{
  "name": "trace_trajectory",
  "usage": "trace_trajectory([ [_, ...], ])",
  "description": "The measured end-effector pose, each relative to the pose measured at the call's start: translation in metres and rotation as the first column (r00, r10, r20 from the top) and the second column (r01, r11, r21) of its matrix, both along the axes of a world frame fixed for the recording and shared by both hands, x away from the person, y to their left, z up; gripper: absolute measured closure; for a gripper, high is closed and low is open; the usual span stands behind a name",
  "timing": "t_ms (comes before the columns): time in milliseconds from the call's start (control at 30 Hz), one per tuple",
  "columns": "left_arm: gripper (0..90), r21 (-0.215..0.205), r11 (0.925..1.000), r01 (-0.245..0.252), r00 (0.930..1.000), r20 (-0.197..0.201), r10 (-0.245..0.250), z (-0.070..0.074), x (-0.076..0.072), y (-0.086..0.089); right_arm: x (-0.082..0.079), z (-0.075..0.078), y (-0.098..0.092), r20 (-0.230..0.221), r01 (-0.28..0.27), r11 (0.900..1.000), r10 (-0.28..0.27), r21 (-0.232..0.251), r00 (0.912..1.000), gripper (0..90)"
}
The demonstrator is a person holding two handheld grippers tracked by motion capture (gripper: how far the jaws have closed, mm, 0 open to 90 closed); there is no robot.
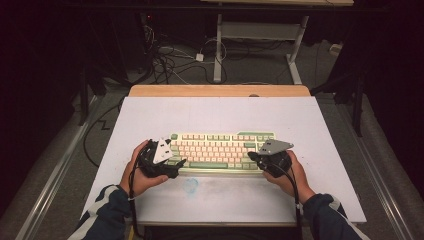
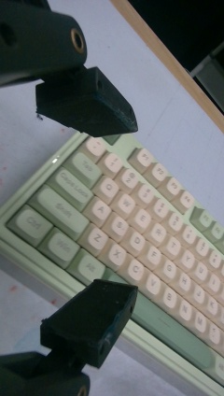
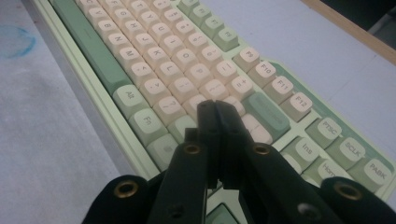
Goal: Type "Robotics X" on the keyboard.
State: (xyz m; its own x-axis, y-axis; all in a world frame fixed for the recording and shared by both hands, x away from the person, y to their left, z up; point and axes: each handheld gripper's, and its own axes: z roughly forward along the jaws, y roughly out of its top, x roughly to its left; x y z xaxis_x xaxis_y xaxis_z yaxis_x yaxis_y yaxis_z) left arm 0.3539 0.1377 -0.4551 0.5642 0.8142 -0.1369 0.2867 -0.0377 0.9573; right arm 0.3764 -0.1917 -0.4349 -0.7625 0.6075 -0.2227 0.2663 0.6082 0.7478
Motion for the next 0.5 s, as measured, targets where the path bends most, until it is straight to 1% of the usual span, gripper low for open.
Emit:
trace_trajectory([
  [100, 18.1, -0.001, 1.0, -0.007, 0.9999, -0.01, 0.007, -0.004, -0.005, 0.007, 0.002, 0.001, 0.004, 0.001, -0.004, 1.0, 0.004, -0.006, 1.0, 90.0],
  [200, 18.0, 0.01, 0.9998, -0.016, 0.9997, -0.016, 0.016, -0.009, -0.01, 0.011, 0.007, 0.001, 0.009, -0.004, -0.008, 1.0, 0.008, -0.012, 1.0, 90.0],
  [500, 18.1, 0.004, 1.0, -0.007, 0.9995, -0.032, 0.007, -0.015, -0.024, 0.023, 0.015, 0.002, 0.029, -0.001, -0.031, 0.999, 0.031, -0.008, 0.9995, 90.0],
])
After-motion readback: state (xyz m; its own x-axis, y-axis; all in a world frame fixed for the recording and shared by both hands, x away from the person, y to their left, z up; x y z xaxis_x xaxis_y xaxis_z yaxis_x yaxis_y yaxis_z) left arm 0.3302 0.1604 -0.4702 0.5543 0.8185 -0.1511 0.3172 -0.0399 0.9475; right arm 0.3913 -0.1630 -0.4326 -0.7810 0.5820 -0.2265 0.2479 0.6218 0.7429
